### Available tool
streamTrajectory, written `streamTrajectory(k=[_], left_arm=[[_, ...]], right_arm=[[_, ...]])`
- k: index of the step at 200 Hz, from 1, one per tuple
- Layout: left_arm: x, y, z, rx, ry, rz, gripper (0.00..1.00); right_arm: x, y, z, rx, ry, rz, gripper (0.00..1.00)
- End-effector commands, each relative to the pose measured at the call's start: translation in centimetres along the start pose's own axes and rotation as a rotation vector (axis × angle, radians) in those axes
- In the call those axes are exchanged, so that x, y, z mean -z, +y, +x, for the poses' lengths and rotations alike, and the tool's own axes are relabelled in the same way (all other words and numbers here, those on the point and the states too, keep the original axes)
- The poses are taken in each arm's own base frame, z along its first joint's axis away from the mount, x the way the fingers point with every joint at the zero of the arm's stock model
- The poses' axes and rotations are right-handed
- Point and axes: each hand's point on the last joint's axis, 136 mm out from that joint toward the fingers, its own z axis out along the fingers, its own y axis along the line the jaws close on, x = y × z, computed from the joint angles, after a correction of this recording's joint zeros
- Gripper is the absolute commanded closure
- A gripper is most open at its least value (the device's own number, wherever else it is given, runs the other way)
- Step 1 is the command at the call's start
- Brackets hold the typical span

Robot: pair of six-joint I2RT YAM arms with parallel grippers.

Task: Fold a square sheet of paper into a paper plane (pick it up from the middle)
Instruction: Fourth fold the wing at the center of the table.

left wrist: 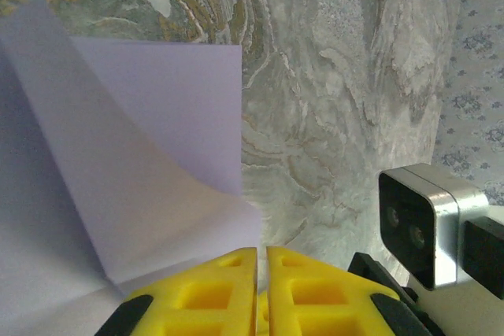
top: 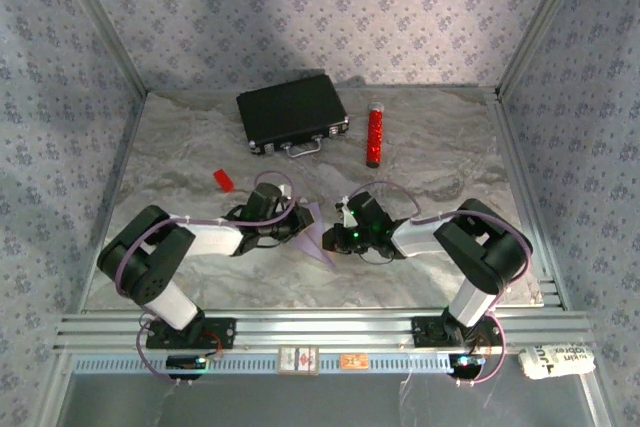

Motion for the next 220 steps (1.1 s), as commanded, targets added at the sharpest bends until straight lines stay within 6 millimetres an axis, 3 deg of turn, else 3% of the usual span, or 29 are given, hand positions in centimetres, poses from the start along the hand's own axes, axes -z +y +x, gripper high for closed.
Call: streamTrajectory(k=[1, 60, 117, 164, 220], left_arm=[[-0.8, -1.5, 0.2, -0.012, 0.021, 0.055, 0.89], [-2.0, 0.2, 0.5, 0.008, 0.032, 0.005, 0.90], [-2.1, 3.4, 1.1, 0.042, 0.036, -0.095, 0.93], [-2.2, 3.8, 1.4, 0.048, 0.045, -0.100, 0.93], [-2.3, 4.0, 1.4, 0.048, 0.049, -0.103, 0.93]], right_arm=[[-0.2, -0.8, 0.4, -0.017, 0.035, 0.023, 0.92], [-0.2, -0.7, 0.3, -0.019, 0.043, 0.014, 0.92], [0.0, -0.4, 0.1, -0.015, 0.047, 0.008, 0.88], [0.7, -0.2, 0.6, 0.003, 0.059, 0.020, 0.83], [1.7, -0.2, 1.4, 0.013, 0.061, 0.020, 0.87]])
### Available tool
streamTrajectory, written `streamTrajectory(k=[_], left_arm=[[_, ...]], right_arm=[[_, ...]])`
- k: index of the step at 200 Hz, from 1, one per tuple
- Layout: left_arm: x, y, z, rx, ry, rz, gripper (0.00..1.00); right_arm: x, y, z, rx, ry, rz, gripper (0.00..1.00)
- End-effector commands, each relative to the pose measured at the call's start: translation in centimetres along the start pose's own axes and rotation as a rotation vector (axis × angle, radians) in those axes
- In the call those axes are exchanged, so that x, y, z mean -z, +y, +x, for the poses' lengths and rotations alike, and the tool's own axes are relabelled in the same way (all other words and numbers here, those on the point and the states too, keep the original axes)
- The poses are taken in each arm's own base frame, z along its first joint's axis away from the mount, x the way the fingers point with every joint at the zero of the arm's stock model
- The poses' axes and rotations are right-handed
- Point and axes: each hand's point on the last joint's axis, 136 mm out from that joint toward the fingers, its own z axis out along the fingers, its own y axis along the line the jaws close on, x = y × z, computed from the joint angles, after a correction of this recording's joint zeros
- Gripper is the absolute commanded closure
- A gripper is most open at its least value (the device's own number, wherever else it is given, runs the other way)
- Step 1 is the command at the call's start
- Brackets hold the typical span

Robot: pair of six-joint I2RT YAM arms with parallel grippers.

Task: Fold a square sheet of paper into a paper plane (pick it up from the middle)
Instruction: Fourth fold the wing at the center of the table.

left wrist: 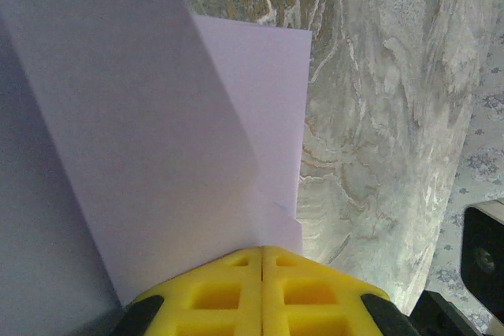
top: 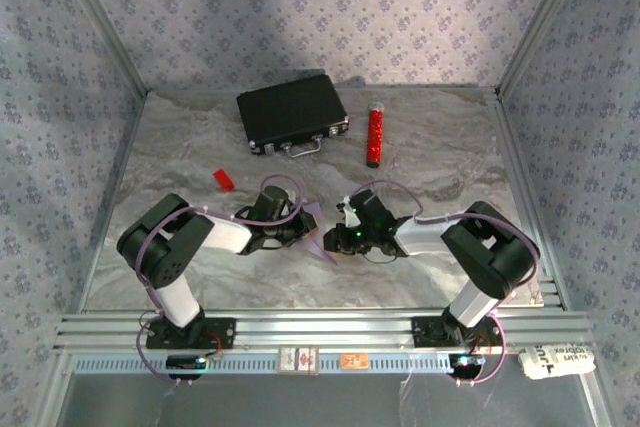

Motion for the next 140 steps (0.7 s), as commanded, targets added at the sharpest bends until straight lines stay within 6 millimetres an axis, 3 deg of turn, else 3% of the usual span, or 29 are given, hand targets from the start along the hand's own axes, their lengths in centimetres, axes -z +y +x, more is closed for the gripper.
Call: streamTrajectory(k=[1, 95, 140], left_arm=[[-0.4, 2.1, 0.7, 0.015, 0.017, -0.061, 0.93], [-0.4, 2.2, 0.9, 0.021, 0.021, -0.060, 0.93], [-0.4, 2.3, 0.9, 0.023, 0.020, -0.061, 0.94]], right_arm=[[0.6, -0.5, 0.8, 0.008, 0.017, 0.023, 0.88], [0.1, -1.7, 2.2, 0.009, 0.059, 0.050, 0.83], [0.0, -2.0, 2.6, -0.011, 0.059, 0.032, 0.91]])
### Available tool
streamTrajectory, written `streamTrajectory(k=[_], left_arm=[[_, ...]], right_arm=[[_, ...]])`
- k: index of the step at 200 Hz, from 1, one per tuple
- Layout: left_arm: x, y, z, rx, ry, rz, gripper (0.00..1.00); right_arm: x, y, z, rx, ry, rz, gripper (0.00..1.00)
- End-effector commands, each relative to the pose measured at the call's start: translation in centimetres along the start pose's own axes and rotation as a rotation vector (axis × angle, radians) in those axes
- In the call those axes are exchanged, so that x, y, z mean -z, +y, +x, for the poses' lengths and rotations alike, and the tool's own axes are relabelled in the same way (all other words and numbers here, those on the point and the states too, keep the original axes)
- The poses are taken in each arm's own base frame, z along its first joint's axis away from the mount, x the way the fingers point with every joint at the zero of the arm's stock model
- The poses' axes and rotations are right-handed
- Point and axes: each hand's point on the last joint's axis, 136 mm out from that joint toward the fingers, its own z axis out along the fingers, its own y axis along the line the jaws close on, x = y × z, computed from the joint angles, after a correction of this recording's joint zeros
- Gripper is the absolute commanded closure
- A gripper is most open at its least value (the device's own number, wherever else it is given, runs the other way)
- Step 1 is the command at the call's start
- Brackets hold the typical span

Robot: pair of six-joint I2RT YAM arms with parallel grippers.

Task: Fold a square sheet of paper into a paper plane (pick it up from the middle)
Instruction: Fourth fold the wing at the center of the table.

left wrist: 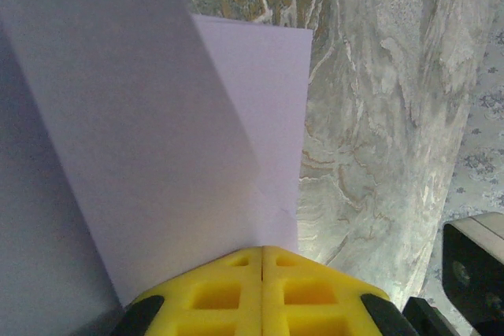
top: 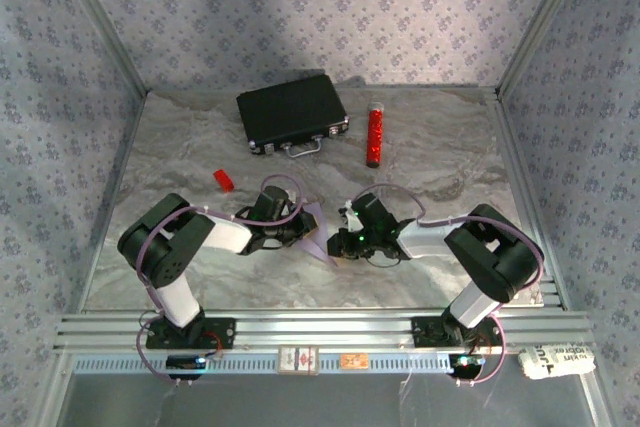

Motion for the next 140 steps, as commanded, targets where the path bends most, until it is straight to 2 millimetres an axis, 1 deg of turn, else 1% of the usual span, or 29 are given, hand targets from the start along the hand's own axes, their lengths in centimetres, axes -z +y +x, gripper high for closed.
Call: streamTrajectory(k=[1, 13, 42, 70, 97, 126, 140], left_arm=[[-0.3, 2.5, 0.9, 0.024, 0.020, -0.072, 0.94], [-0.3, 2.5, 0.9, 0.024, 0.019, -0.072, 0.94], [-0.3, 2.7, 1.0, 0.026, 0.020, -0.074, 0.94], [-0.2, 2.8, 1.0, 0.027, 0.017, -0.074, 0.94], [-0.3, 2.8, 1.0, 0.029, 0.019, -0.072, 0.94], [-0.4, 2.7, 1.0, 0.029, 0.018, -0.070, 0.94], [-0.3, 2.7, 1.0, 0.030, 0.018, -0.069, 0.94]], right_arm=[[-0.3, -1.0, 1.3, -0.022, 0.031, 0.006, 0.91], [-0.3, -0.8, 1.3, -0.034, 0.032, -0.023, 0.93], [-0.1, -0.6, 1.3, -0.036, 0.031, -0.043, 0.92], [0.4, -0.9, 1.5, -0.018, 0.023, -0.016, 0.85], [0.8, -1.2, 1.6, 0.014, 0.029, 0.021, 0.82], [0.9, -1.6, 1.9, 0.018, 0.041, 0.045, 0.82], [0.9, -1.6, 2.1, 0.016, 0.043, 0.034, 0.85]])
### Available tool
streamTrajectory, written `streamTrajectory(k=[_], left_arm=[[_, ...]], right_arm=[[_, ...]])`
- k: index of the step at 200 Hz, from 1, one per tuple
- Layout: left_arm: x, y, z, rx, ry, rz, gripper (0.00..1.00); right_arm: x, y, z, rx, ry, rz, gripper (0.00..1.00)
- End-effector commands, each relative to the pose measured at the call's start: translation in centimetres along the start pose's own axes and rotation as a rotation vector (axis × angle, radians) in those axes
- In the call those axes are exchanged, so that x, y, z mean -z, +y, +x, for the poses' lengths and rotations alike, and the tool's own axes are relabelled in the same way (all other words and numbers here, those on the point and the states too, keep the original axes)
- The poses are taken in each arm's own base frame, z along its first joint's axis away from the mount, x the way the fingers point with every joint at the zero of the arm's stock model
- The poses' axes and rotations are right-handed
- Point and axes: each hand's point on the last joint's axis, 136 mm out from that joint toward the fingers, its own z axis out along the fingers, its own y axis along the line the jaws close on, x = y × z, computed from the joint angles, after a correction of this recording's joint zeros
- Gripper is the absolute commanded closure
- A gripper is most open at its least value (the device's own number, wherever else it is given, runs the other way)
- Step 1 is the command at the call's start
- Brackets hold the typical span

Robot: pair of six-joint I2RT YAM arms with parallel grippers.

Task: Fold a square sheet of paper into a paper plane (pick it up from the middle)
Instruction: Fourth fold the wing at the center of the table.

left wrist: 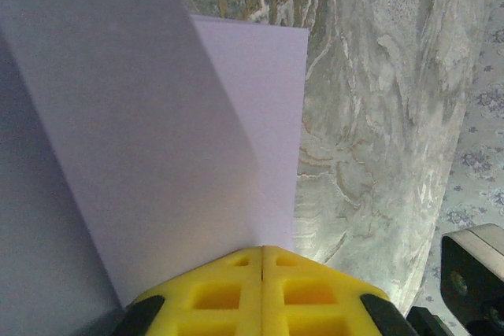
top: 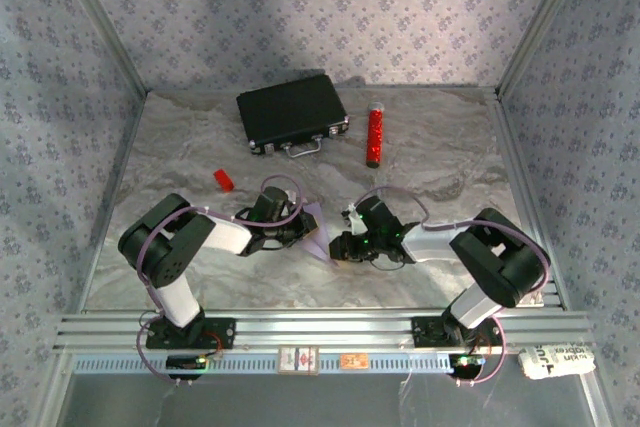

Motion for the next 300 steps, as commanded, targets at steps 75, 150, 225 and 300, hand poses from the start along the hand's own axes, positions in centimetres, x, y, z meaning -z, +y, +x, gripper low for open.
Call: streamTrajectory(k=[75, 150, 225, 300], left_arm=[[-0.3, 2.9, 1.1, 0.031, 0.021, -0.080, 0.94], [-0.3, 2.9, 1.0, 0.032, 0.018, -0.080, 0.94], [-0.2, 3.1, 1.0, 0.035, 0.016, -0.086, 0.94], [-0.3, 3.3, 1.0, 0.039, 0.015, -0.089, 0.95]], right_arm=[[-0.2, -1.9, 2.3, -0.077, 0.049, -0.003, 0.94], [0.9, -2.1, 3.0, -0.062, 0.067, -0.001, 0.90], [1.0, -2.4, 4.1, -0.080, 0.103, 0.000, 0.92], [1.5, -2.5, 4.8, -0.070, 0.125, 0.010, 0.91]])
